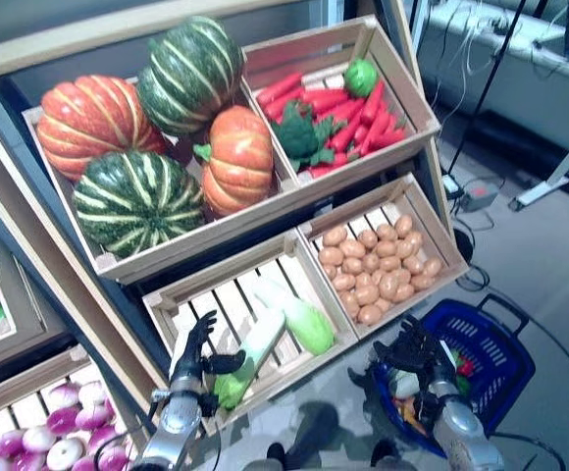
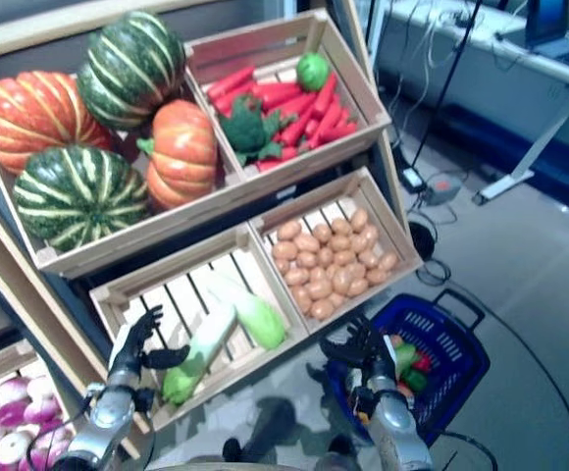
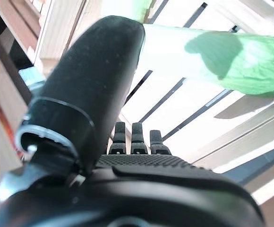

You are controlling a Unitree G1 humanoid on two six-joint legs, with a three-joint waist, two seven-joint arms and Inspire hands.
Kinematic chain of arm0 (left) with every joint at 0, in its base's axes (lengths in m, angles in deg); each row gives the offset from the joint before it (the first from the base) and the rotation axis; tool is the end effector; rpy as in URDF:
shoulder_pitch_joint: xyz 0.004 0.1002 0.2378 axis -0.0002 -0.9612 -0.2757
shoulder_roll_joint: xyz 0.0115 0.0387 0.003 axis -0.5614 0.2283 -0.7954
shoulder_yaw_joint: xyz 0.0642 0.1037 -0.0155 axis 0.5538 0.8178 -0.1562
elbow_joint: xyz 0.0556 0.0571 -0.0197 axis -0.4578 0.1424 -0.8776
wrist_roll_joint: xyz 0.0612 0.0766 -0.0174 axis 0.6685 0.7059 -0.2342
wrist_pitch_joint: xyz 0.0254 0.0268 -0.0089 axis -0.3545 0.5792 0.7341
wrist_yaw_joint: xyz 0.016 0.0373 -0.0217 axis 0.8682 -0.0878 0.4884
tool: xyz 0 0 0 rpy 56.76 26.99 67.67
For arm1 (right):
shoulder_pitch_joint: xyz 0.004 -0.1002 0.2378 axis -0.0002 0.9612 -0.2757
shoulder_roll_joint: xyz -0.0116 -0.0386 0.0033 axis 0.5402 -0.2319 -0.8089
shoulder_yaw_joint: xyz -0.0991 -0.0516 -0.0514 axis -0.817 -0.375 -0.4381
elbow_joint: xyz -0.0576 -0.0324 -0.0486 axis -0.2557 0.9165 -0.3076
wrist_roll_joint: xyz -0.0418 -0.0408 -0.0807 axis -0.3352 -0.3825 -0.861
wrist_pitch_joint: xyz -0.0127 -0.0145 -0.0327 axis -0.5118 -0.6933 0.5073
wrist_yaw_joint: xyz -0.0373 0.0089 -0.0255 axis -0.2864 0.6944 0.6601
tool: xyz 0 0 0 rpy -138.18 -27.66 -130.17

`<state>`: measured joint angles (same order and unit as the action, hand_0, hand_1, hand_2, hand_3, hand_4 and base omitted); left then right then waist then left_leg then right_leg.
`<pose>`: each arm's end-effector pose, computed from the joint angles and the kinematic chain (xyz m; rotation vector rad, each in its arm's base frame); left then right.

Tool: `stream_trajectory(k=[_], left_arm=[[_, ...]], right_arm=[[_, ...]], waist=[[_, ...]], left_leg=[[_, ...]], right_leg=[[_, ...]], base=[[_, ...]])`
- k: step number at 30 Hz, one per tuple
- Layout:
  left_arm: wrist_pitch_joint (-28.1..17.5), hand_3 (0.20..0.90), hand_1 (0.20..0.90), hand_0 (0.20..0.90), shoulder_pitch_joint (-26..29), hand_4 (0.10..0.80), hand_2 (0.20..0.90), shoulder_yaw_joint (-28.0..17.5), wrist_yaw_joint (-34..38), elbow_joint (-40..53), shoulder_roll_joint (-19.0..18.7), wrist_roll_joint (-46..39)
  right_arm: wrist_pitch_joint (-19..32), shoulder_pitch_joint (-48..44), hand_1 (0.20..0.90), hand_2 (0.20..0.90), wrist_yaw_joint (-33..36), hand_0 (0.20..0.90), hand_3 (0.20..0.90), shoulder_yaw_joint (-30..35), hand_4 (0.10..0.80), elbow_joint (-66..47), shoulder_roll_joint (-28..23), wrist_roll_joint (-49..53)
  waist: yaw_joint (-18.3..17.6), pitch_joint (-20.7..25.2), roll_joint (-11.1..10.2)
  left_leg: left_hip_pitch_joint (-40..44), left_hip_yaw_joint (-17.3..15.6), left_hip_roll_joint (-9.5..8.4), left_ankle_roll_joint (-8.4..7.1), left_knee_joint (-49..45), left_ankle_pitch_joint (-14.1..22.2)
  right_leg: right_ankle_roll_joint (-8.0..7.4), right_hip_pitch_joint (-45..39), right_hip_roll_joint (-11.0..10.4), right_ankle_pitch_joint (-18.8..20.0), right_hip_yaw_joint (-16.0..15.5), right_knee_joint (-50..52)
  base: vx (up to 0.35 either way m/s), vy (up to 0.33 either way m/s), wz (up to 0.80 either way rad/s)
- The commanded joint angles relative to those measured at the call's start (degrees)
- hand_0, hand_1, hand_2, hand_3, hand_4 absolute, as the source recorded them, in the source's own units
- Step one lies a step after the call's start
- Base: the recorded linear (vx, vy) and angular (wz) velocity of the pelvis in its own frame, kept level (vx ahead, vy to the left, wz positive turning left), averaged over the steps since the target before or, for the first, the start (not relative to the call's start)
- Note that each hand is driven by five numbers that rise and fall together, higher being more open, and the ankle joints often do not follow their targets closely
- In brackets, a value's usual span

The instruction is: Put vegetables into the basket

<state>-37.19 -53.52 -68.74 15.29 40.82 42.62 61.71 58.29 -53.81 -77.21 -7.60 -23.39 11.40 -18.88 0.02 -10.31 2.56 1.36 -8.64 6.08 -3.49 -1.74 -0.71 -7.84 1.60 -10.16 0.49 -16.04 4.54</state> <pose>0.1719 0.2317 -0.0630 0.4032 0.3847 0.1931 0.1552 -0.2097 -0.0628 0.1022 0.4372 -0.1759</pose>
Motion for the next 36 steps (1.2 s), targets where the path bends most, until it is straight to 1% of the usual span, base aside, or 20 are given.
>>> stream_trajectory(k=[1, 3, 4, 6, 8, 9, 11, 12, 13, 14, 15, 16, 22, 28, 32, 36], left_arm=[[-4.2, 0.9, 0.9, 0.9, 5.4, 0.8, 0.9, -1.1, 3.4, 0.7, -5.1, -0.6], [-4.3, 0.9, 0.9, 0.9, 8.5, 0.8, 0.9, -0.1, 4.6, -1.7, -5.3, -1.4], [-4.3, 0.9, 0.9, 0.9, 8.9, 0.8, 0.9, 0.0, 4.8, -2.0, -5.3, -1.6], [-4.3, 0.9, 0.9, 0.9, 10.7, 0.8, 0.9, 0.5, 5.7, -2.4, -5.4, -3.0], [-5.1, 0.9, 0.9, 0.9, 12.5, 0.8, 0.9, 0.8, 6.8, -2.1, -5.5, -4.8], [-5.2, 0.9, 0.9, 0.9, 12.7, 0.8, 0.9, 0.8, 6.9, -2.0, -5.6, -5.1], [-5.3, 0.9, 0.9, 0.9, 14.5, 0.8, 0.9, 0.9, 7.6, -2.0, -5.9, -6.6], [-5.3, 0.9, 0.9, 0.9, 14.7, 0.8, 0.9, 0.9, 7.6, -2.0, -6.0, -6.5], [-4.5, 0.9, 0.9, 0.9, 16.1, 0.8, 0.9, 1.3, 8.5, -2.2, -6.3, -5.9], [-4.5, 0.9, 0.9, 0.9, 16.1, 0.8, 0.9, 1.3, 8.5, -2.2, -6.3, -5.9], [-3.5, 0.9, 0.9, 0.9, 17.7, 0.8, 0.9, 1.9, 9.2, -2.8, -6.7, -5.5], [-3.0, 0.9, 0.9, 0.9, 18.3, 0.8, 0.9, 2.2, 9.5, -3.3, -6.9, -5.4], [-0.8, 0.9, 0.9, 0.9, 21.4, 0.8, 0.9, 2.9, 10.6, -4.9, -7.7, -6.3], [0.8, 0.9, 0.9, 0.9, 23.6, 0.8, 0.9, 2.8, 11.5, -5.8, -9.5, -6.8], [1.9, 0.9, 0.9, 0.9, 25.5, 0.8, 0.9, 3.0, 11.1, -6.2, -11.3, -8.1], [3.3, 0.9, 0.9, 0.9, 26.9, 0.8, 0.9, 2.8, 11.7, -6.3, -12.7, -8.3]], right_arm=[[4.3, -3.3, 0.9, 0.9, -2.3, 0.9, 0.9, -1.1, 0.8, -4.8, -0.6, 1.1], [5.0, -4.3, 0.9, 0.9, -2.7, 0.9, 0.9, -2.2, 0.8, -4.4, -1.6, 1.2], [5.1, -4.5, 0.9, 0.9, -2.6, 0.9, 0.9, -2.3, 0.8, -4.4, -1.7, 1.2], [5.0, -5.8, 0.9, 0.9, -1.9, 0.9, 0.9, -2.9, 0.8, -4.9, -2.3, 1.2], [5.1, -7.5, 0.9, 0.9, -1.1, 0.9, 0.9, -3.6, 0.8, -5.6, -3.5, 1.2], [5.0, -7.7, 0.9, 0.9, -1.1, 0.9, 0.9, -3.6, 0.8, -5.7, -3.6, 1.1], [4.7, -9.3, 0.9, 0.9, -0.9, 0.9, 0.9, -3.7, 0.8, -5.6, -4.5, 0.5], [4.6, -9.4, 0.9, 0.9, -0.9, 0.9, 0.9, -3.7, 0.8, -5.6, -4.6, 0.5], [4.6, -10.0, 0.9, 0.9, -1.0, 0.9, 0.9, -3.7, 0.8, -5.5, -5.1, 0.8], [4.6, -10.0, 0.9, 0.9, -1.0, 0.9, 0.9, -3.7, 0.8, -5.5, -5.1, 0.8], [4.6, -10.7, 0.9, 0.9, -1.4, 0.9, 0.9, -3.4, 0.8, -5.6, -5.6, 1.2], [4.5, -10.9, 0.9, 0.9, -1.5, 0.9, 0.9, -3.4, 0.8, -5.7, -5.9, 1.5], [2.8, -12.3, 0.9, 0.9, -0.5, 0.9, 0.9, -3.5, 0.8, -6.9, -7.3, 2.1], [1.6, -12.7, 0.9, 0.9, 0.2, 0.9, 0.9, -2.9, 0.8, -7.3, -8.7, 2.8], [0.5, -13.3, 0.9, 0.9, 0.6, 0.9, 0.9, -2.5, 0.8, -7.4, -9.9, 3.2], [0.7, -13.6, 0.9, 0.9, 0.8, 0.9, 0.9, -1.9, 0.8, -7.2, -11.0, 3.6]], waist=[[-1.4, -1.1, -2.4], [-1.9, -2.6, -2.5], [-2.0, -2.7, -2.5], [-2.2, -4.4, -2.7], [-2.8, -6.5, -2.9], [-2.8, -6.7, -2.9], [-3.3, -8.2, -3.1], [-3.3, -8.3, -3.2], [-3.5, -9.0, -3.4], [-3.5, -8.9, -3.4], [-3.7, -9.5, -3.7], [-3.8, -9.9, -3.7], [-4.4, -10.7, -3.9], [-5.0, -11.1, -4.1], [-5.3, -11.7, -4.3], [-5.4, -12.3, -4.4]], left_leg=[[-4.8, -1.7, 0.97, -1.48, -11.3, 5.8], [-8.0, -1.7, 1.54, -1.82, -15.4, 6.4], [-8.6, -1.7, 1.61, -1.82, -16.1, 6.6], [-11.6, -1.4, 2.07, -1.83, -20.3, 8.0], [-15.9, -2.0, 3.35, -1.67, -26.3, 10.1], [-16.4, -2.0, 3.49, -1.64, -27.0, 10.4], [-20.4, -2.2, 4.91, -1.39, -32.8, 12.9], [-20.7, -2.2, 5.01, -1.39, -33.2, 13.1], [-23.0, -2.1, 5.77, -1.32, -36.9, 14.6], [-23.1, -2.1, 5.78, -1.32, -37.0, 14.6], [-25.1, -1.9, 6.21, -1.28, -39.7, 15.8], [-25.6, -1.4, 6.53, -1.88, -42.1, 18.0], [-30.9, -0.1, 7.9, -2.22, -49.6, 21.2], [-35.2, 0.9, 8.92, -2.52, -55.1, 23.5], [-38.8, 1.9, 9.56, -2.93, -58.1, 24.3], [-42.4, 2.9, 9.9, -3.09, -60.7, 24.8]], right_leg=[[0.8, 1.5, -2.1, -5.9, 2.6, 8.7], [1.27, 4.3, -2.6, -6.6, 3.2, 12.1], [1.34, 4.8, -2.7, -6.8, 3.3, 12.7], [1.77, 7.8, -3.2, -8.0, 4.3, 16.8], [2.34, 12.6, -3.7, -9.7, 5.8, 23.0], [2.42, 13.1, -3.8, -9.9, 5.9, 23.6], [2.77, 17.5, -4.7, -11.9, 6.9, 30.2], [2.78, 17.8, -4.8, -12.0, 6.9, 30.6], [2.68, 20.3, -5.9, -13.1, 7.3, 34.4], [2.68, 20.4, -5.9, -13.1, 7.3, 34.4], [2.4, 22.7, -6.9, -14.0, 7.6, 37.6], [1.77, 23.4, -7.3, -15.8, 8.1, 40.0], [0.98, 29.5, -9.0, -17.6, 9.5, 46.7], [0.5, 34.5, -9.6, -19.1, 10.7, 51.5], [0.21, 38.0, -9.5, -20.0, 11.4, 54.4], [0.08, 41.4, -9.4, -20.8, 11.9, 57.0]], base=[[-0.079, 0.093, -0.05], [-0.115, 0.09, -0.16], [-0.104, 0.073, -0.19], [-0.163, 0.1, -0.04], [-0.209, 0.116, -0.09], [-0.144, 0.105, -0.12], [-0.135, 0.1, -0.01], [-0.119, 0.09, 0.09], [-0.063, 0.053, 0.04], [-0.107, 0.083, -0.08], [-0.014, 0.053, -0.08], [-0.028, 0.066, -0.02], [-0.024, 0.047, 0.02], [-0.006, 0.042, -0.06], [-0.008, 0.012, -0.01], [-0.053, 0.018, 0.0]])
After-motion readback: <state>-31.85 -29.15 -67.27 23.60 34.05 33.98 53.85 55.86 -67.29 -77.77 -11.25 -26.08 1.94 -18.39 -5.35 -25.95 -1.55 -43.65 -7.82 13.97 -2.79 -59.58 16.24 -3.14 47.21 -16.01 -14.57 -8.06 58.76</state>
